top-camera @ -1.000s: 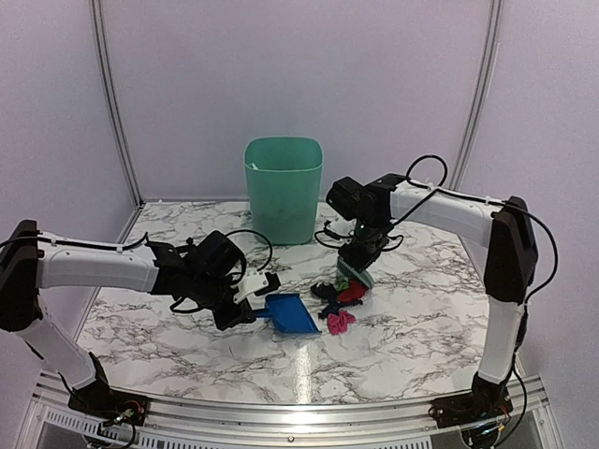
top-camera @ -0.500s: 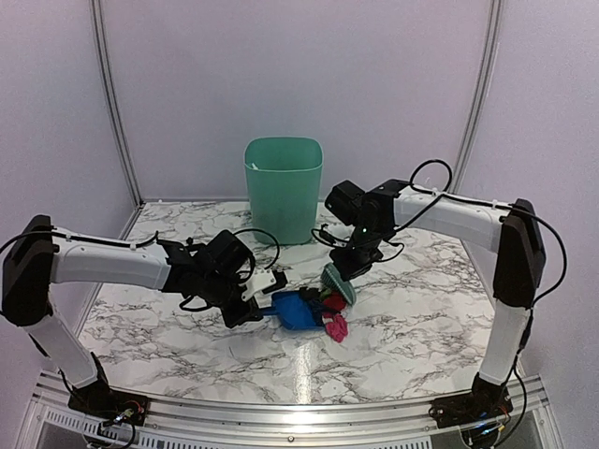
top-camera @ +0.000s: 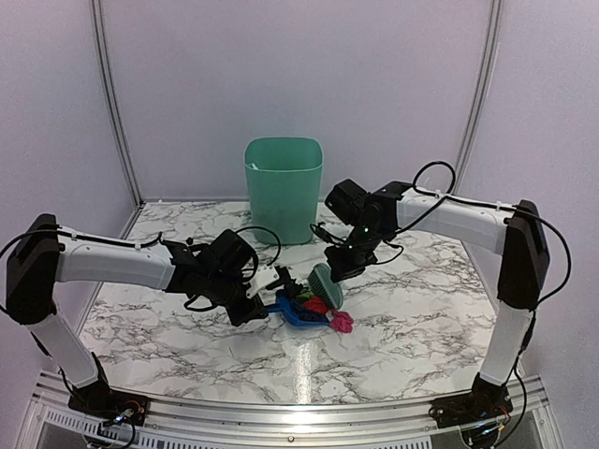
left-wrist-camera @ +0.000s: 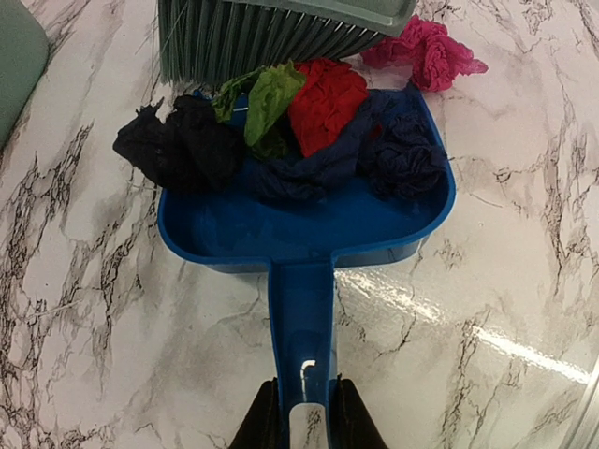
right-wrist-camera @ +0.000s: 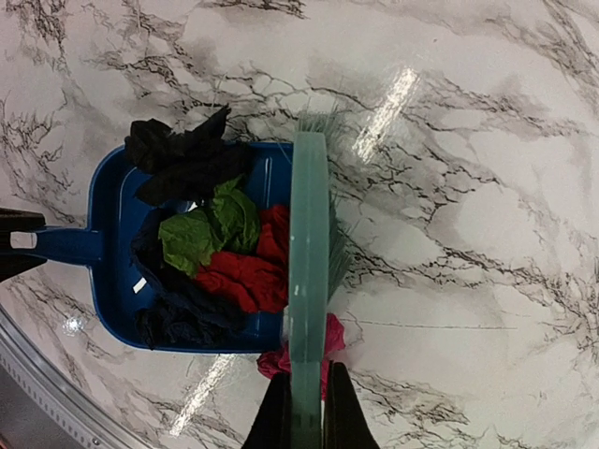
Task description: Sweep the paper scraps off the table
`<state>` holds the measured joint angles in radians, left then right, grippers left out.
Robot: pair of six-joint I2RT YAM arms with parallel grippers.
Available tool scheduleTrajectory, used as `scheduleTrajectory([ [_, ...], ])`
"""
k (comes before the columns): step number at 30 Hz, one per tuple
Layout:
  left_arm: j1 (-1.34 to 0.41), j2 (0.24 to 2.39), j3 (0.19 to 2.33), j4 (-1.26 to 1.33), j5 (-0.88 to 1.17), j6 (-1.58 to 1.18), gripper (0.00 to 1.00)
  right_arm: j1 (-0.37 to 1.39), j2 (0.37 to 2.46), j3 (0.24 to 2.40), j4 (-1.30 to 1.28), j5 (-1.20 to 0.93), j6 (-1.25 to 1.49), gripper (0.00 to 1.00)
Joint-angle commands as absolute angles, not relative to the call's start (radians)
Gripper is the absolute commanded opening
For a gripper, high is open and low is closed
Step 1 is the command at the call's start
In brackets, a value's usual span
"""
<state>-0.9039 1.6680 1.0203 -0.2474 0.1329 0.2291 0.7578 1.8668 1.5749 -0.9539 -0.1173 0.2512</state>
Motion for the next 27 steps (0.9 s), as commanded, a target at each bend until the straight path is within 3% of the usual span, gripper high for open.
scheduleTrajectory([
  [1, -0.907, 1.657, 1.03, -0.233, 0.101, 0.213, 0.0, 0.782, 1.854, 1.583, -0.95, -0.146, 0.256, 0.0],
  [27, -0.879, 1.431, 1.036, -0.262, -0.058, 0.189, 0.0, 0.829, 1.822, 1.861, -1.028, -0.023, 0.279, 0.0],
])
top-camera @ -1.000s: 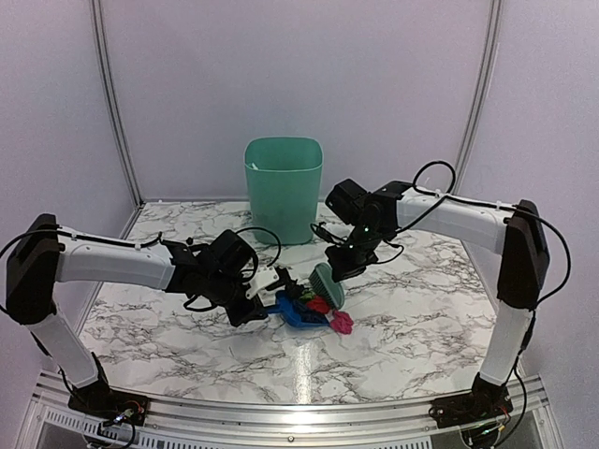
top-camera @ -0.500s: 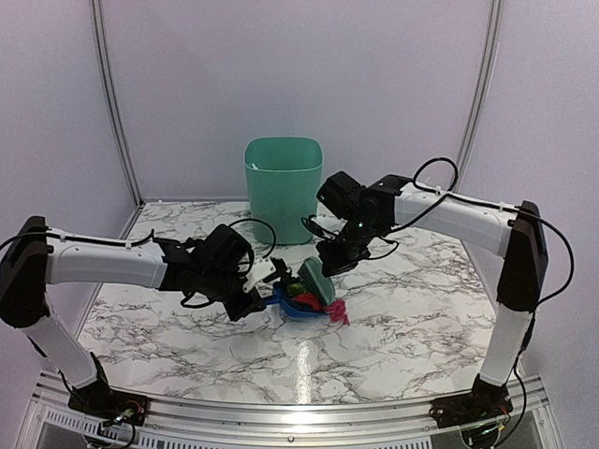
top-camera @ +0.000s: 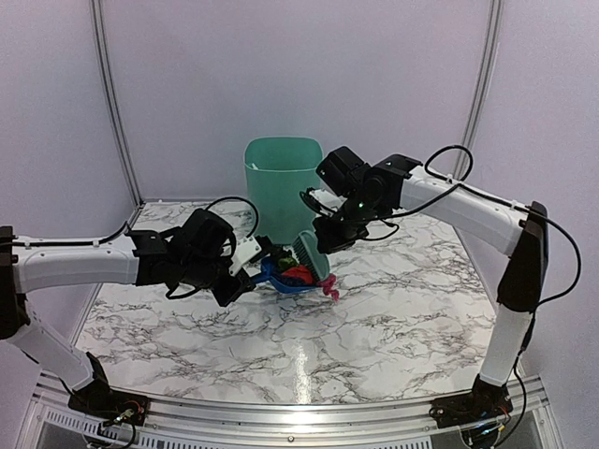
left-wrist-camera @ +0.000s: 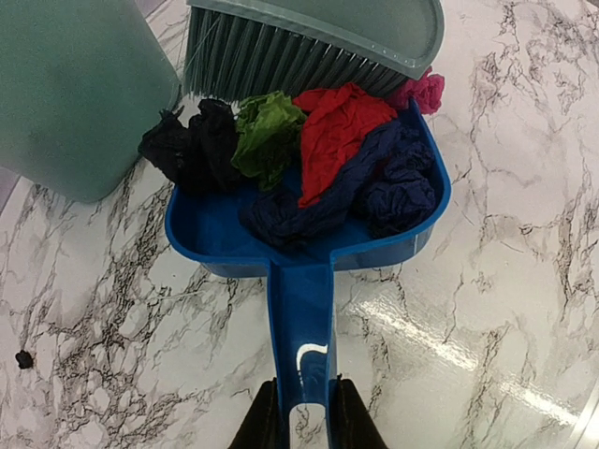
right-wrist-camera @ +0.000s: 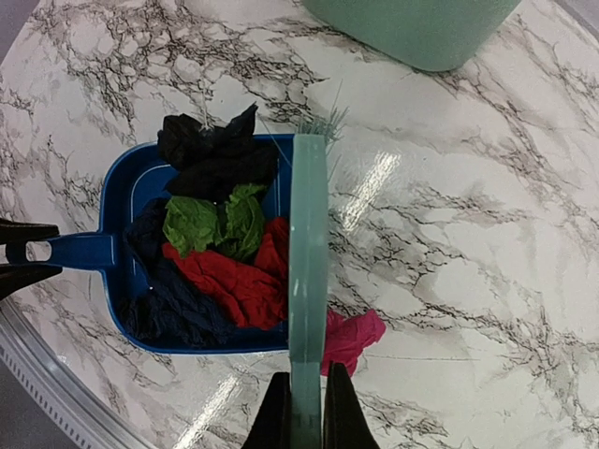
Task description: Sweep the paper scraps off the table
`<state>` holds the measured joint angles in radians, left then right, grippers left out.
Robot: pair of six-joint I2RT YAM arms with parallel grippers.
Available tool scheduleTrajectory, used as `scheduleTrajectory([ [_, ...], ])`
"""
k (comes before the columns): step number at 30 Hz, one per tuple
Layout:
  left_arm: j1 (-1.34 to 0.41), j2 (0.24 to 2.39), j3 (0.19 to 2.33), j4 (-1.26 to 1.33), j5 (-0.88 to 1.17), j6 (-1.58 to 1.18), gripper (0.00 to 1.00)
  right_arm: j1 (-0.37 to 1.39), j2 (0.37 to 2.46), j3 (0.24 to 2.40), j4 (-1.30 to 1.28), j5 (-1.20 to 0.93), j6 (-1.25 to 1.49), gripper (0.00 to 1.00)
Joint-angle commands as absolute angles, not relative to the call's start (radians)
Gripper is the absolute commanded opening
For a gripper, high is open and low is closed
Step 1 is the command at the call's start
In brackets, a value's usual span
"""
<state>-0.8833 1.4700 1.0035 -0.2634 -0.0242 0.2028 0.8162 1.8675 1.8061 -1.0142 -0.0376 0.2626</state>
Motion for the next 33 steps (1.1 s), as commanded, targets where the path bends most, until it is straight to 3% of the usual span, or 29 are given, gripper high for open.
scheduleTrajectory([
  [1, -0.879, 1.429, 1.044, -0.263, -0.06, 0.187, 0.0, 0.828, 1.818, 1.869, -1.029, -0.022, 0.279, 0.0],
  [33, -0.879, 1.415, 1.294, -0.278, -0.185, 0.221, 0.0, 0.835, 1.78, 2.096, -1.021, 0.04, 0.281, 0.0],
])
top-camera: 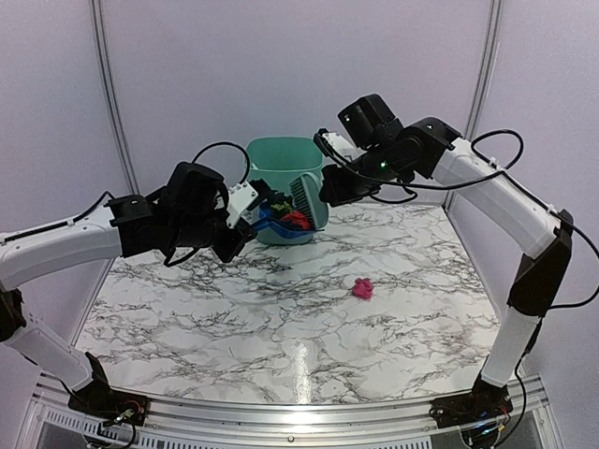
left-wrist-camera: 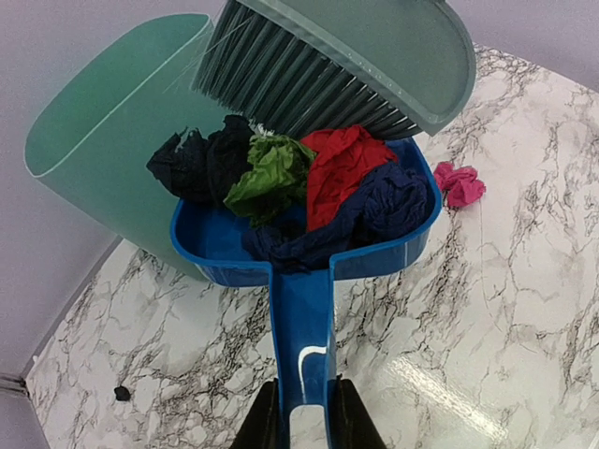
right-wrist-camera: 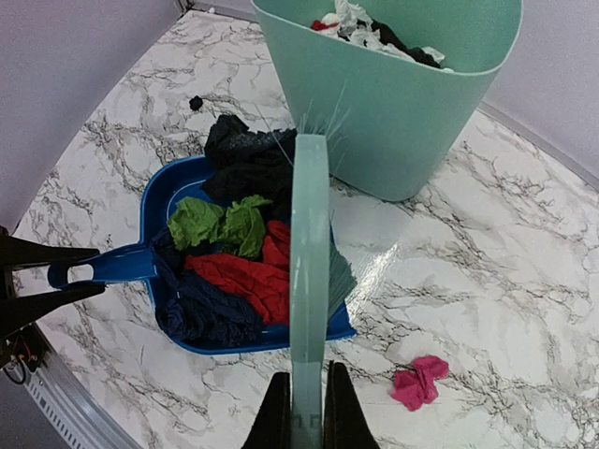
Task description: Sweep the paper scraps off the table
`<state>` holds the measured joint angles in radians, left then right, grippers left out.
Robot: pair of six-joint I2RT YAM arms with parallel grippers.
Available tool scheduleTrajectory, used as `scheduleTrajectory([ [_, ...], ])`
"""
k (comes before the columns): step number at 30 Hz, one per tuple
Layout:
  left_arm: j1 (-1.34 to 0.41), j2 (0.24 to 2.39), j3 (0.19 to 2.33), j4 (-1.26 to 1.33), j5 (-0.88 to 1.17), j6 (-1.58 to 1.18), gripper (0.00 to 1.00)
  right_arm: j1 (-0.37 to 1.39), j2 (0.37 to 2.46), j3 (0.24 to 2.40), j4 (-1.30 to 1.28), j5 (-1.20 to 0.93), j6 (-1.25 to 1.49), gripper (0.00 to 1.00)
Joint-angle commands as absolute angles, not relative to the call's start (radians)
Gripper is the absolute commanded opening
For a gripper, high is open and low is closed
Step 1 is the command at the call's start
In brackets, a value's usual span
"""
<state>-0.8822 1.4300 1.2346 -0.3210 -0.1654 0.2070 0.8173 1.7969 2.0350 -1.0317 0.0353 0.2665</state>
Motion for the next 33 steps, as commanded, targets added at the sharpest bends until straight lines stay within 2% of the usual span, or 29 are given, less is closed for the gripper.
scheduleTrajectory([
  [1, -0.879, 1.417, 1.304, -0.278, -0.187, 0.223, 0.0, 0.835, 1.782, 2.103, -1.021, 0.042, 0.28, 0.0],
  [18, -0.838, 1.483, 1.465, -0.278, -0.198, 0.249, 0.0, 0.836, 1.843, 2.261, -0.965, 0.133, 0.277, 0.0],
  [27, -0.785, 1.573, 1.563, -0.267, -0.155, 0.228, 0.0, 0.825, 1.871, 2.275, -0.871, 0.248, 0.279, 0.0],
  [33, -0.748, 1.636, 1.625, -0.254, -0.133, 0.203, 0.0, 0.79, 1.914, 2.308, -0.79, 0.251, 0.258, 0.0],
])
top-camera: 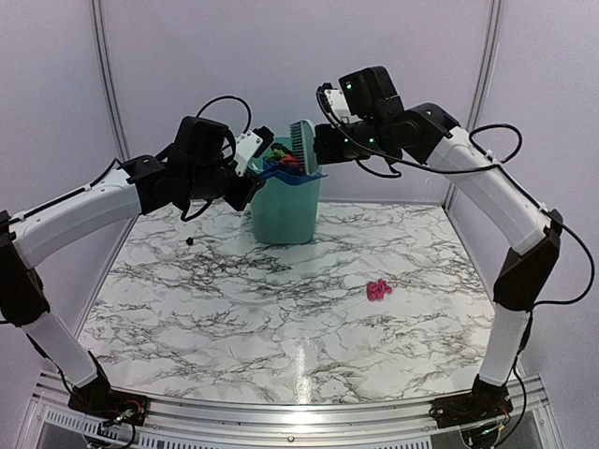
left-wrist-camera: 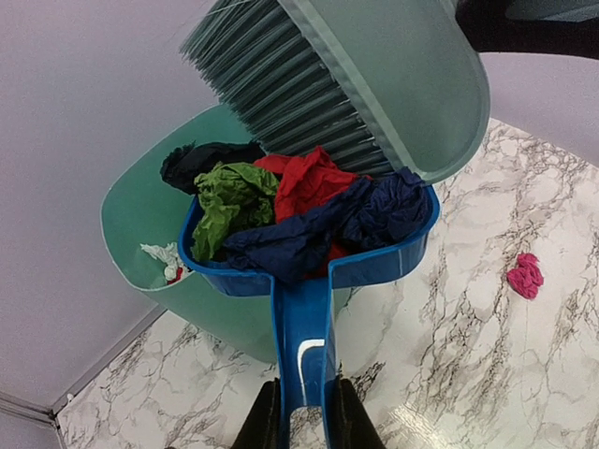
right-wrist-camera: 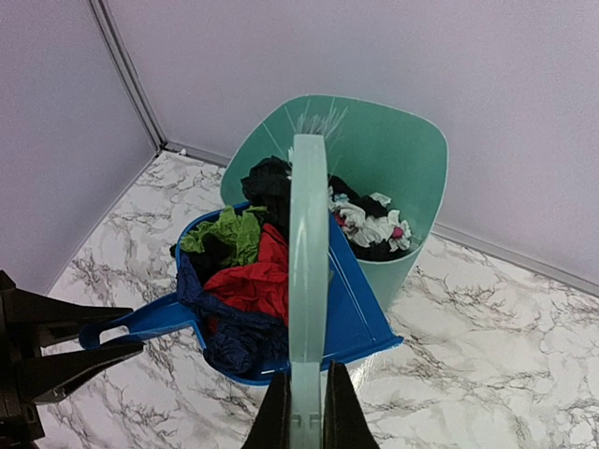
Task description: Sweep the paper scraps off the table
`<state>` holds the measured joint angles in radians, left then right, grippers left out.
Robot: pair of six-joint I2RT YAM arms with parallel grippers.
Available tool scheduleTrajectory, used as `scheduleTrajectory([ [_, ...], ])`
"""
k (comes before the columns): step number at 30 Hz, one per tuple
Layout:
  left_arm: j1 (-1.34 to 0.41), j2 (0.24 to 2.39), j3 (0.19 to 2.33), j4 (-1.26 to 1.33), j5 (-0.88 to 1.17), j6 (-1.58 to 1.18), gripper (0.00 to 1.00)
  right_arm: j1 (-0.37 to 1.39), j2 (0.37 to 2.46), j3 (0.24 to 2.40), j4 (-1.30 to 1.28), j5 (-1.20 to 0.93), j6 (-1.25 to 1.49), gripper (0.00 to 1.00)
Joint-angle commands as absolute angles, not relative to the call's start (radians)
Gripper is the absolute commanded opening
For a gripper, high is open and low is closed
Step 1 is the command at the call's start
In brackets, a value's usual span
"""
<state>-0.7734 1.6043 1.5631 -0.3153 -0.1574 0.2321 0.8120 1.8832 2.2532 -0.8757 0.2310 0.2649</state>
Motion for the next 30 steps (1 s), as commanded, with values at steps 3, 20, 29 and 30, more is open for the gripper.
scheduleTrajectory([
  [3, -0.731, 1.671, 1.652, -0.247, -0.121, 0.186, 0.0, 0.764, 1.933, 2.322, -0.753, 0.239, 0.255, 0.0],
  [20, -0.643, 1.864, 1.827, -0.241, -0.034, 0.008, 0.0, 0.683, 1.963, 2.327, -0.605, 0.225, 0.201, 0.0],
  [29, -0.611, 1.924, 1.913, -0.27, 0.024, -0.214, 0.0, 0.682, 1.932, 2.316, -0.51, 0.274, 0.162, 0.0],
  [30, -0.606, 1.925, 1.921, -0.272, 0.04, -0.245, 0.0, 0.681, 1.926, 2.311, -0.505, 0.283, 0.159, 0.0],
])
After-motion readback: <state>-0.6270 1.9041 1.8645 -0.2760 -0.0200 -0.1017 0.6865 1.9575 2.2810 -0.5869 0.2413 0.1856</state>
